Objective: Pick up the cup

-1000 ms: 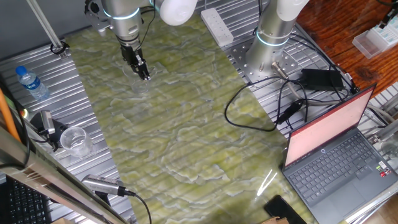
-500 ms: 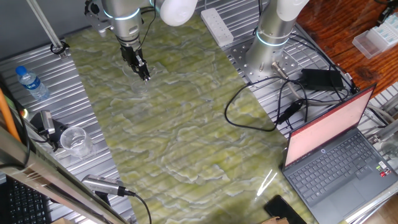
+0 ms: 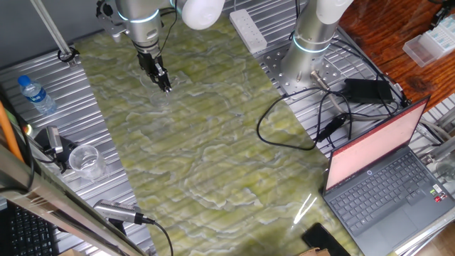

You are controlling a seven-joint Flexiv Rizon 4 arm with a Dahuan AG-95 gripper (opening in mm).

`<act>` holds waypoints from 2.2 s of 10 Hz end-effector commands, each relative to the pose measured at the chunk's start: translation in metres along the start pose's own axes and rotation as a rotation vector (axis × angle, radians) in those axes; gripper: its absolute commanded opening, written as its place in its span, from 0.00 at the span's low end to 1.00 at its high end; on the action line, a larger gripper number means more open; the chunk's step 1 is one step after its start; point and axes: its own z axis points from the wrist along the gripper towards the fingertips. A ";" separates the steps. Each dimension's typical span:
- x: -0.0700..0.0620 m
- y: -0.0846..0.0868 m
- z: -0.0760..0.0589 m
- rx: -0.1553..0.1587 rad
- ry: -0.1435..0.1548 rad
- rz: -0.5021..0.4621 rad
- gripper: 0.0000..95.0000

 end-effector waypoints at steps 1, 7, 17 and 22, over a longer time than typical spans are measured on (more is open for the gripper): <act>0.002 0.002 -0.005 -0.007 0.001 0.014 0.80; 0.009 0.014 -0.024 -0.010 0.001 0.022 0.80; 0.019 0.039 -0.050 -0.002 0.012 0.058 0.80; 0.019 0.039 -0.049 0.015 0.005 0.053 0.60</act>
